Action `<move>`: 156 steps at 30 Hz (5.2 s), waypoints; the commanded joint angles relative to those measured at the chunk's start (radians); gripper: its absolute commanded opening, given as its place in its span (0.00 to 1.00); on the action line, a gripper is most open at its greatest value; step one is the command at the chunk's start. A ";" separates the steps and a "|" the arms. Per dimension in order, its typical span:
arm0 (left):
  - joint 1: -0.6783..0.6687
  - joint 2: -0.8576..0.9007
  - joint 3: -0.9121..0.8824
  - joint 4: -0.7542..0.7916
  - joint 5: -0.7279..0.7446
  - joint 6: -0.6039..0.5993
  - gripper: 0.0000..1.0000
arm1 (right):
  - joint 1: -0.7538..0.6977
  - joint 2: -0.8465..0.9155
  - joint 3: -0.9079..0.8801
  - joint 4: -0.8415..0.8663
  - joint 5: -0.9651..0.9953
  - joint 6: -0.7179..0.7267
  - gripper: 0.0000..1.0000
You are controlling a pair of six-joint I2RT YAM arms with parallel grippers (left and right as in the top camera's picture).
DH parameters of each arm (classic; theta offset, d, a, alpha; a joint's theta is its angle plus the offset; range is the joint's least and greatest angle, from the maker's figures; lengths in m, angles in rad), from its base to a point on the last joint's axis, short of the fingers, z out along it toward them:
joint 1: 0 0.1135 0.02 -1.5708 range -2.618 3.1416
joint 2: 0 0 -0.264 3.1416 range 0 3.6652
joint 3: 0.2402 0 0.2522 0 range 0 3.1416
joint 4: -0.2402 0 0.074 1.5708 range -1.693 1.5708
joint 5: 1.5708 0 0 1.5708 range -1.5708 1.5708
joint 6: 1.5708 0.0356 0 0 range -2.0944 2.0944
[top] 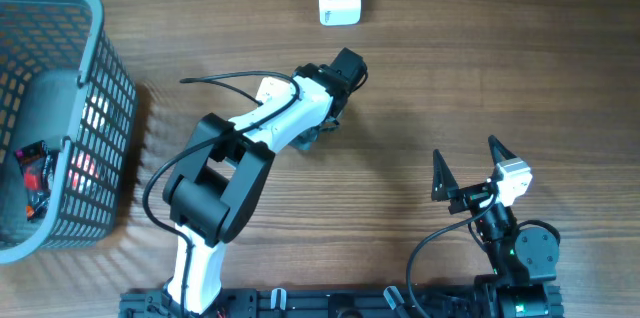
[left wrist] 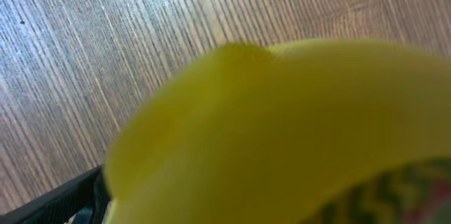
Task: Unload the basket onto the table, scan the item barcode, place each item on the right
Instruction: 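Carry the Mentos bottle with the left gripper and place it on the table, then reach the left gripper into the basket and grasp the tuna can, then carry the tuna can with the left gripper and set it beside the bottle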
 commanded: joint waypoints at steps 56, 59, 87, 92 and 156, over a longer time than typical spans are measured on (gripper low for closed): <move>1.309 -0.361 0.001 0.056 0.383 1.409 1.00 | 0.006 -0.006 -0.001 0.005 0.010 0.017 1.00; 1.270 -0.291 0.001 0.069 0.382 1.470 1.00 | 0.006 -0.006 -0.001 0.005 0.010 0.016 1.00; 1.149 -0.035 -0.006 0.113 0.338 1.525 1.00 | 0.006 -0.006 -0.001 0.005 0.010 0.017 1.00; 1.149 -0.032 -0.006 0.105 0.338 1.525 0.90 | 0.006 -0.006 -0.001 0.005 0.010 0.017 1.00; 0.438 -0.829 0.095 -0.009 0.700 1.716 0.70 | 0.006 -0.006 -0.001 0.005 0.010 0.017 1.00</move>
